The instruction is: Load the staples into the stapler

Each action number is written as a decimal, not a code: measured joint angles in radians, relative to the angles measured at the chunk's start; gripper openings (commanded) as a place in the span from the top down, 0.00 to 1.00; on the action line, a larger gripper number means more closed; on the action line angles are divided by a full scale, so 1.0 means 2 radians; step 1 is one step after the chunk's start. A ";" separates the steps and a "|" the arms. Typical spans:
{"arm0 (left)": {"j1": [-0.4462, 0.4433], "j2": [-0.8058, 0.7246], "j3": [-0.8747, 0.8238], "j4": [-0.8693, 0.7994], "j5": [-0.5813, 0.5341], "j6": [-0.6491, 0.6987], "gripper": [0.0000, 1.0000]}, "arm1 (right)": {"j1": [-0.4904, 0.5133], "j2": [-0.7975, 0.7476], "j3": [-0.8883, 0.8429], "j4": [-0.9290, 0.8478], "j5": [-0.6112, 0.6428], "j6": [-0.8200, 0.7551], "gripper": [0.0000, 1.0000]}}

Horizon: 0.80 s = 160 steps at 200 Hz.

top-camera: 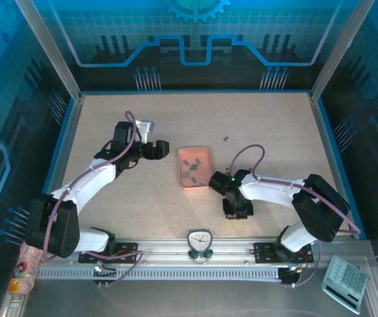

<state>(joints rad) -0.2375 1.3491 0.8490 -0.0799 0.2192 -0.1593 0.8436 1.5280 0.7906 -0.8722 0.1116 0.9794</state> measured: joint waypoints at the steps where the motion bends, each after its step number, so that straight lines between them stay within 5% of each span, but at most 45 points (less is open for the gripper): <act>1: 0.000 0.000 0.000 0.000 0.000 0.000 0.14 | 0.000 0.000 -0.001 0.001 0.000 0.000 0.81; 44: 0.000 0.000 0.000 0.002 0.003 0.000 0.14 | -0.005 -0.001 -0.001 0.003 -0.004 -0.003 0.66; 160: 0.000 0.000 0.000 0.003 0.003 0.000 0.14 | -0.044 -0.004 0.018 0.006 -0.008 -0.032 0.69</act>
<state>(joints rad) -0.2375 1.3491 0.8482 -0.0731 0.2260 -0.1593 0.7563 1.5200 0.8268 -0.8612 0.0963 0.9150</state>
